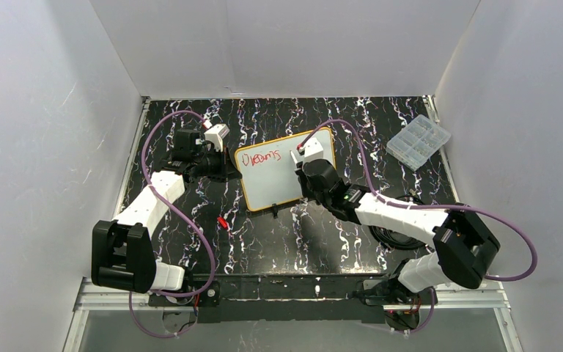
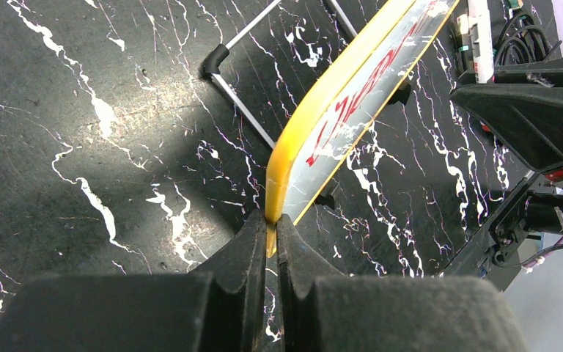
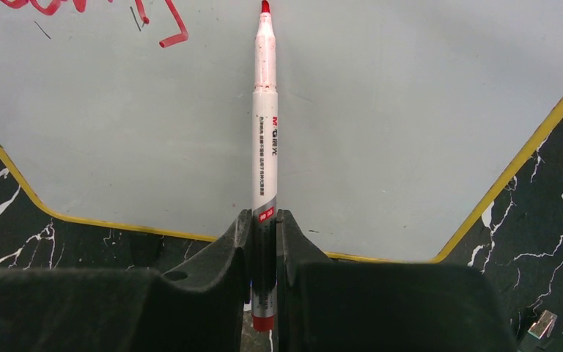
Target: Write a sentence on the whiteboard
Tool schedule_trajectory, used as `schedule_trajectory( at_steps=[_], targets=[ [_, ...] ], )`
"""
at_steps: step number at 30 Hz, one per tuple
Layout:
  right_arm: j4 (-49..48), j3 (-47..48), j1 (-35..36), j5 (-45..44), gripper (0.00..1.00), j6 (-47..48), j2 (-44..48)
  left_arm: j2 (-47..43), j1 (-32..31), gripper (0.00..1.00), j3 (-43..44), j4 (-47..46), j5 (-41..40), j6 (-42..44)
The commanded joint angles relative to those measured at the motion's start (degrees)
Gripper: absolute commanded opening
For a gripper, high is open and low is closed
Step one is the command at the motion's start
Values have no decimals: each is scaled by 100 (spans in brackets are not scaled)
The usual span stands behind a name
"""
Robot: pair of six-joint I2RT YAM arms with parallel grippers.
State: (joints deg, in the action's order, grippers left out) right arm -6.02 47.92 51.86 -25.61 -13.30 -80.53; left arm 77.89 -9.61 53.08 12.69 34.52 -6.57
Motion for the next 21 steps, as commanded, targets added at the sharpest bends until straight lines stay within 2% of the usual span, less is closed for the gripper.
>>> schedule_trajectory(
  at_steps=[1, 21],
  targets=[
    [-57, 332, -52, 11, 1, 47, -95, -228, -50, 0, 71, 164, 149, 64],
    [162, -46, -62, 133, 1, -337, 40, -258, -50, 0, 62, 164, 168, 46]
  ],
)
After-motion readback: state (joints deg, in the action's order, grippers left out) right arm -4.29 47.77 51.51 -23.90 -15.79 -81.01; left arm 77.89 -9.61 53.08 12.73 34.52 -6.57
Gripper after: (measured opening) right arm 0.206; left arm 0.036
